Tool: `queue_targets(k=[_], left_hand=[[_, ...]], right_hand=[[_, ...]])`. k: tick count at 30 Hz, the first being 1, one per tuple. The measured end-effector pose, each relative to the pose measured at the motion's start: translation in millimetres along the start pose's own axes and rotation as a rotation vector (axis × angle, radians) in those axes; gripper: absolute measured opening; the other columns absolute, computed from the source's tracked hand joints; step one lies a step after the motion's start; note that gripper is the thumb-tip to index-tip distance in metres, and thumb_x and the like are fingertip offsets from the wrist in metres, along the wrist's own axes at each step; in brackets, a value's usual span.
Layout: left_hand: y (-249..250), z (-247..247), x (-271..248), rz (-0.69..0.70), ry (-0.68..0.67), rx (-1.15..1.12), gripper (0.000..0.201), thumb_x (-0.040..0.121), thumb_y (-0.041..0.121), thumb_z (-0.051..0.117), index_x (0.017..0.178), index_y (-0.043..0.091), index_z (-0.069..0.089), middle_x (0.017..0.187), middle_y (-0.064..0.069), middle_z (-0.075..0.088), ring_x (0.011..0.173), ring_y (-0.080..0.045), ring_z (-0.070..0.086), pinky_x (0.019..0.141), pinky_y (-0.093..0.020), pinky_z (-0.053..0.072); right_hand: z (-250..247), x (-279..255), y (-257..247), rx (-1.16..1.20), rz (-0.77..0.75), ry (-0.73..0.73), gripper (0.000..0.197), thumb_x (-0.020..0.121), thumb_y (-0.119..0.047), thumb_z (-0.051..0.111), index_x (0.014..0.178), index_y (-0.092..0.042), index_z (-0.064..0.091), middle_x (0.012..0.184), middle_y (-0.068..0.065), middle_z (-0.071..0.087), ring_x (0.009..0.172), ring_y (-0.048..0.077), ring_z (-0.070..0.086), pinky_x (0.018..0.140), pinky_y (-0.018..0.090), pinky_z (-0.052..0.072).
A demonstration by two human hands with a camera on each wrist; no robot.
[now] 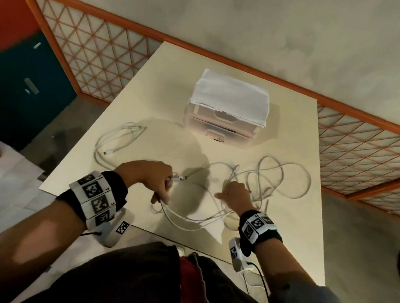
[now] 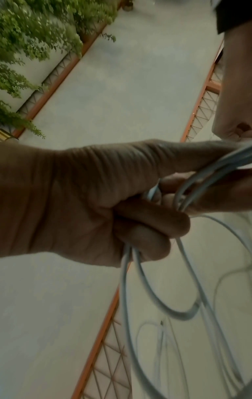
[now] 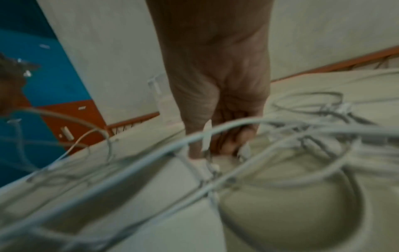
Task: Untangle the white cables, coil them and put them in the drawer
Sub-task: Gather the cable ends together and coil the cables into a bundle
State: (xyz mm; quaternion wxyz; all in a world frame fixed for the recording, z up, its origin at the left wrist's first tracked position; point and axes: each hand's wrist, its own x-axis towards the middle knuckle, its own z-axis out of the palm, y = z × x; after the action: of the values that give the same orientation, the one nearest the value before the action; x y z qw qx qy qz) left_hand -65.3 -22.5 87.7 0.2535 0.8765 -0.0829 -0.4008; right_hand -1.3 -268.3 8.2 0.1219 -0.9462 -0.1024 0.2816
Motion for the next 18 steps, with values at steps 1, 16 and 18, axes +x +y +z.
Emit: queue_targets(k=[1, 16, 18], left_hand=[[-3.1, 0.8, -1.3, 0.002, 0.044, 0.005, 0.023, 0.075, 0.037, 0.074, 0.066, 0.015, 0.073, 0.049, 0.010, 0.064, 0.052, 0.000, 0.054, 0.057, -0.016, 0.039], [19.3, -32.0, 2.7, 0.183, 0.568, -1.140, 0.029, 0.080, 0.035, 0.066, 0.089, 0.011, 0.052, 0.068, 0.005, 0.032, 0.052, -0.006, 0.028, 0.046, -0.015, 0.029], [25.1, -37.3, 5.9, 0.204, 0.589, -1.201, 0.027, 0.085, 0.033, 0.060, 0.091, 0.006, 0.055, 0.065, 0.008, 0.038, 0.046, -0.003, 0.028, 0.044, -0.014, 0.028]], right_hand=[[3.5, 0.8, -4.0, 0.004, 0.018, 0.020, 0.031, 0.086, -0.033, 0.063, 0.093, -0.003, 0.062, 0.107, 0.022, 0.064, 0.110, 0.034, 0.058, 0.079, 0.036, 0.044], [-62.5, -31.0, -78.7, 0.552, -0.639, 0.056, 0.010, 0.099, -0.011, 0.040, 0.090, -0.012, 0.036, 0.072, 0.000, 0.064, 0.061, 0.009, 0.058, 0.065, 0.022, 0.049], [-61.5, -37.1, -89.5, 0.478, -0.672, 0.040, 0.010, 0.099, -0.012, 0.040, 0.091, -0.014, 0.036, 0.071, -0.005, 0.062, 0.059, 0.005, 0.057, 0.065, 0.022, 0.049]])
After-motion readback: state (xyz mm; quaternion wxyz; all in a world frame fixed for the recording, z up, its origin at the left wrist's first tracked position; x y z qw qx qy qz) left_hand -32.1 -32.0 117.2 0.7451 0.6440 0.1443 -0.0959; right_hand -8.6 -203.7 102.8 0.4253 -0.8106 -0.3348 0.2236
